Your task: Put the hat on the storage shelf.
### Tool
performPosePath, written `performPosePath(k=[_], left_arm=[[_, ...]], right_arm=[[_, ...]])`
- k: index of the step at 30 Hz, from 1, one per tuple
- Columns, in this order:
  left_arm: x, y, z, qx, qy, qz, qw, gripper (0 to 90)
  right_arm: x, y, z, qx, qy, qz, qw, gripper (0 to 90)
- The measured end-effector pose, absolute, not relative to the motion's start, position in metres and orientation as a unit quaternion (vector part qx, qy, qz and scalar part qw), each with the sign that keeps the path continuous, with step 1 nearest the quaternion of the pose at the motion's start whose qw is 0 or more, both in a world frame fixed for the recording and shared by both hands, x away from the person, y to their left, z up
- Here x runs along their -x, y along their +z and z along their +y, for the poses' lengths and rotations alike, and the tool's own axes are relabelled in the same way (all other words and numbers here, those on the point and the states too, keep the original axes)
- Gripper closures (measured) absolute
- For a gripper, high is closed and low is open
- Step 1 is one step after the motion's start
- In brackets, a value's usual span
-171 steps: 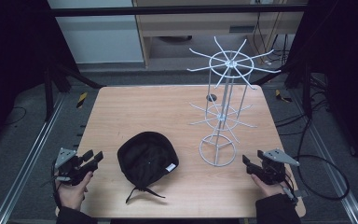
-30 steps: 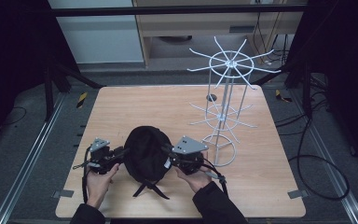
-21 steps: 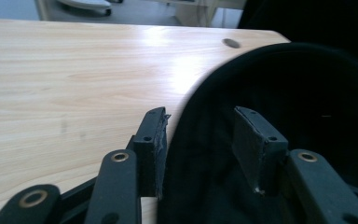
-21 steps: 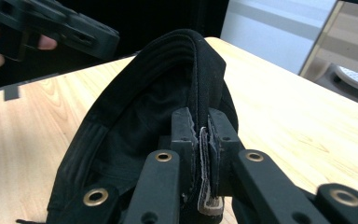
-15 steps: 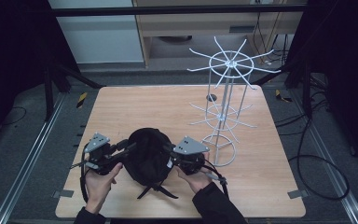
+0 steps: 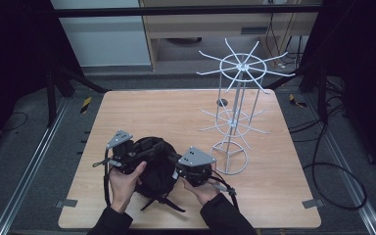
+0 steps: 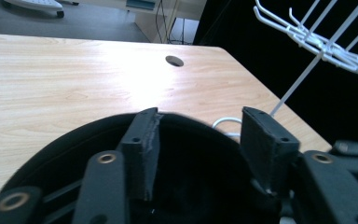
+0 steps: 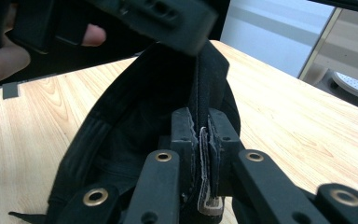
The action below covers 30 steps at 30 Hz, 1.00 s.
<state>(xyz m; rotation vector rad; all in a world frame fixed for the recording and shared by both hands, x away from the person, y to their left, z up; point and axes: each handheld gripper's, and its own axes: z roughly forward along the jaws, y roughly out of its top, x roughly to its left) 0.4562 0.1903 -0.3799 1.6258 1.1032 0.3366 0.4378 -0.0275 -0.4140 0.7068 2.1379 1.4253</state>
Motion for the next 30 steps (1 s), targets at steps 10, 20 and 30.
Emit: performPosePath(k=[10, 20, 30], left_arm=[[-0.46, -0.379, 0.182, -0.679, 0.163, 0.496, 0.516, 41.1], [-0.462, -0.384, 0.177, -0.678, 0.161, 0.507, 0.507, 38.2], [-0.459, -0.383, 0.179, -0.678, 0.136, 0.507, 0.514, 63.0]], right_arm=[[-0.438, -0.417, -0.028, -0.259, 0.521, 0.778, 0.236, 83.0], [-0.436, -0.419, -0.022, -0.244, 0.533, 0.778, 0.224, 83.1], [-0.436, -0.422, -0.016, -0.237, 0.534, 0.781, 0.219, 82.9]])
